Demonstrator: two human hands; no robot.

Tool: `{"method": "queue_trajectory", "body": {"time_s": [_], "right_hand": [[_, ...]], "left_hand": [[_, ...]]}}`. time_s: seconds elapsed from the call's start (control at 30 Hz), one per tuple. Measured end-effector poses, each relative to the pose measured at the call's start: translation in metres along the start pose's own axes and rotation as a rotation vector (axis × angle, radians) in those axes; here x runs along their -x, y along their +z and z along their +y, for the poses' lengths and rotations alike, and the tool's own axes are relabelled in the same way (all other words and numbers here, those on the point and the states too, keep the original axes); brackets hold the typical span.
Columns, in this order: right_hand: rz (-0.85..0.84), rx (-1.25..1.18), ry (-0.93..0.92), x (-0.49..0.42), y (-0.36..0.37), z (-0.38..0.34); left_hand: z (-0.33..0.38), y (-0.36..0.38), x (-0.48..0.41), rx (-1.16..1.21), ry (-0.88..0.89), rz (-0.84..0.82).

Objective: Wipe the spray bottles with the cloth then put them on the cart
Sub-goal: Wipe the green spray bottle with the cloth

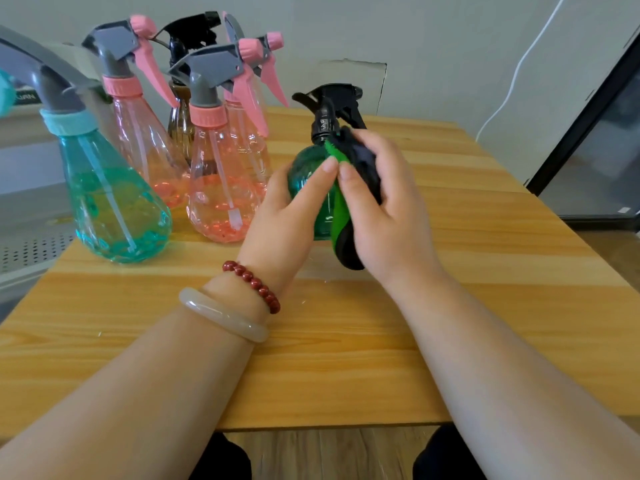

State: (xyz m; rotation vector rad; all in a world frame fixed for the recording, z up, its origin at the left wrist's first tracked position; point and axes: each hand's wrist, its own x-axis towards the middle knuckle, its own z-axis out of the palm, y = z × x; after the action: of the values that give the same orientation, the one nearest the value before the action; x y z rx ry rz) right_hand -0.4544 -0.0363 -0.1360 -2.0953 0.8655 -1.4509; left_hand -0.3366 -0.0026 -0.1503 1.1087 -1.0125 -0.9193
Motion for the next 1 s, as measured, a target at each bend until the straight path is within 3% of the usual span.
{"method": "queue_trajectory", "body": {"time_s": [0.03,0.1,0.2,0.27,0.33,0.43,0.53,0.6,0.73,0.77,0.83,1.0], "right_hand": [[-0.002,0.035,-0.09,0.001,0.002,0.001],[-0.018,0.005,-0.095,0.0,0.005,0.003],[0.003,-0.212,0.247,-0.006,0.001,0.003],[-0.008,-0.224,0.366,-0.008,-0.004,0.01],[-0.031,-0.078,0.263,-0.004,-0.001,0.007],[-0.04,0.143,-0.074,0.004,0.008,0.007],[-0.025,0.122,-0.108,0.006,0.011,0.008],[0.038,0.015,0.018,0.003,0.006,0.004],[0.046,-0.49,0.668,-0.008,-0.003,0.007],[0.023,-0.527,0.724,-0.007,-0.003,0.007],[-0.017,-0.354,0.604,-0.006,0.0,0.011],[-0.044,0.14,-0.03,0.005,0.007,0.01]], "left_hand": [[0.0,-0.001,0.0,0.016,-0.008,-0.008],[0.001,-0.003,0.001,0.021,-0.009,-0.003],[0.001,-0.001,0.002,-0.02,-0.002,-0.001],[-0.001,0.001,0.002,-0.04,-0.002,-0.017],[-0.002,0.001,0.001,-0.025,-0.015,-0.011],[0.0,-0.003,0.0,-0.054,-0.052,0.038],[0.001,-0.004,0.002,-0.102,-0.041,0.042],[0.001,-0.002,0.002,-0.124,-0.027,0.004],[-0.001,0.003,0.004,-0.148,0.013,-0.071],[-0.001,0.003,0.005,-0.144,0.019,-0.072],[0.0,0.002,0.004,-0.119,0.013,-0.042],[0.002,-0.002,0.002,-0.051,-0.021,0.051]]}}
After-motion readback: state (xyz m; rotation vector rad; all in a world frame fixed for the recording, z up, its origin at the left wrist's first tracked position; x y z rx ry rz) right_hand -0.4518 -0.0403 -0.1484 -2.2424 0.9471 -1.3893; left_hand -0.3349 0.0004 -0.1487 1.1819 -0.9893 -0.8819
